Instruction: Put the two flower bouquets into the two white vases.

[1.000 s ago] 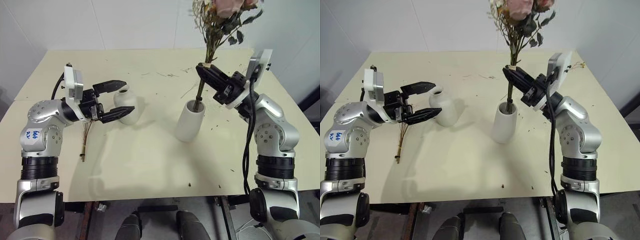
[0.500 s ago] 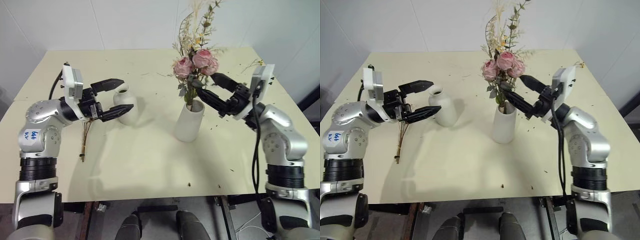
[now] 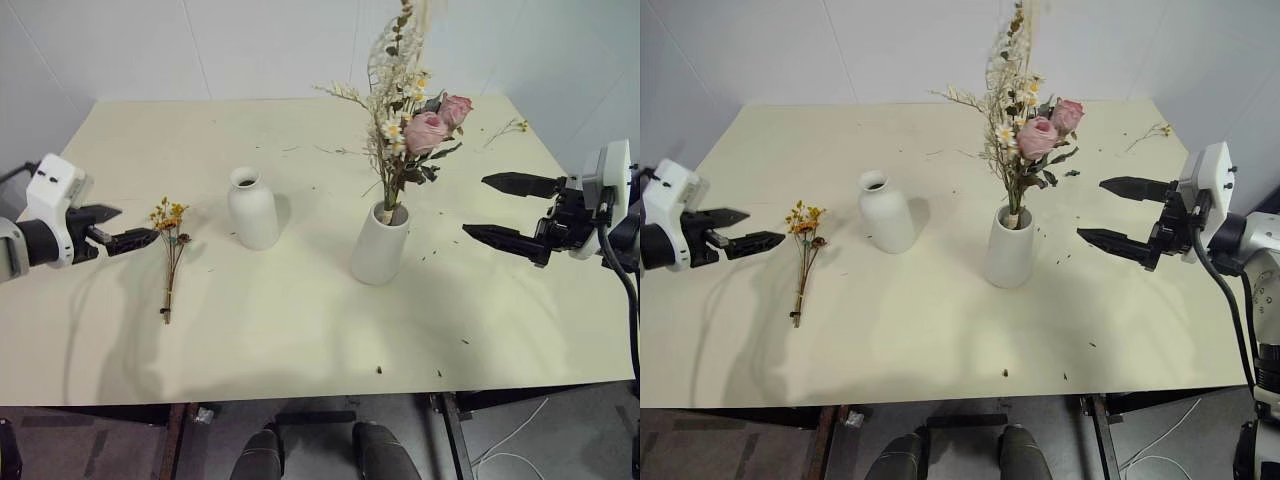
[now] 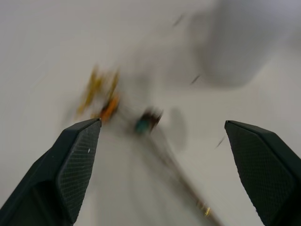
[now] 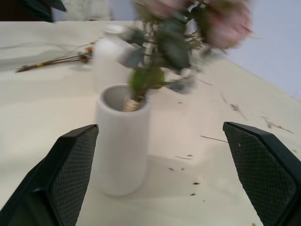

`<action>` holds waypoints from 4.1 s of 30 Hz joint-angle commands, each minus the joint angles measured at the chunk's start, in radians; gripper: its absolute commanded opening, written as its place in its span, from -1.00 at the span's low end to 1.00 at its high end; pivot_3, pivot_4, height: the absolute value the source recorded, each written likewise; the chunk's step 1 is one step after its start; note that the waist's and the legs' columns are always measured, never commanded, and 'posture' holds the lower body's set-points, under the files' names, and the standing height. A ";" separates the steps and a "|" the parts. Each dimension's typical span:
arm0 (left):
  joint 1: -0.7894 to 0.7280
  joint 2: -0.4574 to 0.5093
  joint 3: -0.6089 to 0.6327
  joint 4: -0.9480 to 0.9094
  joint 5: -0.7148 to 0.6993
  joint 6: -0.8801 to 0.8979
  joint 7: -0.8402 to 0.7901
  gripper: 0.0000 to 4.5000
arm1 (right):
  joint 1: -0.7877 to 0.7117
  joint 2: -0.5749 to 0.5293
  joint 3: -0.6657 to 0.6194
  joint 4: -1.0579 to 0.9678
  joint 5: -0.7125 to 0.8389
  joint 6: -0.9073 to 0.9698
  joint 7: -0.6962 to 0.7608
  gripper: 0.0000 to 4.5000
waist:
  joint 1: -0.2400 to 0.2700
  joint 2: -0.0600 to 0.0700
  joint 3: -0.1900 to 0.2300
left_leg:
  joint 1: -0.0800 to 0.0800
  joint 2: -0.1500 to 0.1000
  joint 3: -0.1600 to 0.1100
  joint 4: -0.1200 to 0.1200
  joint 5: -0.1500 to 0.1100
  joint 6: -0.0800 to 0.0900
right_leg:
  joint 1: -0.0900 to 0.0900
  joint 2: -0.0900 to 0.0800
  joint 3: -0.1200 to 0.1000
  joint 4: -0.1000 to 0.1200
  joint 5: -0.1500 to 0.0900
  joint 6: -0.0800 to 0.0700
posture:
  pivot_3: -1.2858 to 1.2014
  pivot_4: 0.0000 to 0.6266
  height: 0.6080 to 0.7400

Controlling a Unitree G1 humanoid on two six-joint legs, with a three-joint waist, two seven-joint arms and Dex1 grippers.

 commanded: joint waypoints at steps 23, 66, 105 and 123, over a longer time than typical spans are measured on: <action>-0.086 -0.237 -0.178 0.027 0.085 0.222 0.168 -0.10 | 0.052 0.039 0.079 -0.294 0.119 0.079 -0.007 1.00 | 0.014 -0.002 0.000 | -0.001 -0.001 0.000 0.005 -0.001 -0.001 | 0.002 -0.001 0.000 0.000 0.001 0.001 | 0.03 -0.52 1.00; -0.499 -0.697 0.154 0.505 -0.186 -0.947 -0.285 -0.98 | 0.095 0.115 0.061 -0.278 0.051 0.012 -0.143 1.00 | 0.028 -0.006 0.000 | -0.007 -0.001 0.000 0.013 -0.002 -0.001 | 0.000 -0.001 -0.001 -0.001 0.005 0.004 | 0.03 -0.52 1.00; -0.648 -0.773 0.187 0.938 -0.122 -1.308 -0.266 -0.98 | 0.119 0.112 0.038 -0.324 0.078 0.032 -0.234 1.00 | 0.029 -0.006 0.000 | -0.007 -0.001 -0.001 0.014 -0.002 0.000 | 0.000 -0.001 -0.001 -0.001 0.005 0.005 | 0.03 -0.52 1.00; -0.534 -0.656 0.133 0.824 -0.046 -1.299 -0.363 0.28 | 0.135 0.130 0.033 -0.333 0.079 0.020 -0.270 1.00 | 0.028 -0.006 0.000 | -0.010 -0.001 -0.002 0.014 -0.002 0.000 | -0.001 0.000 -0.001 -0.001 0.005 0.005 | 0.03 -0.52 1.00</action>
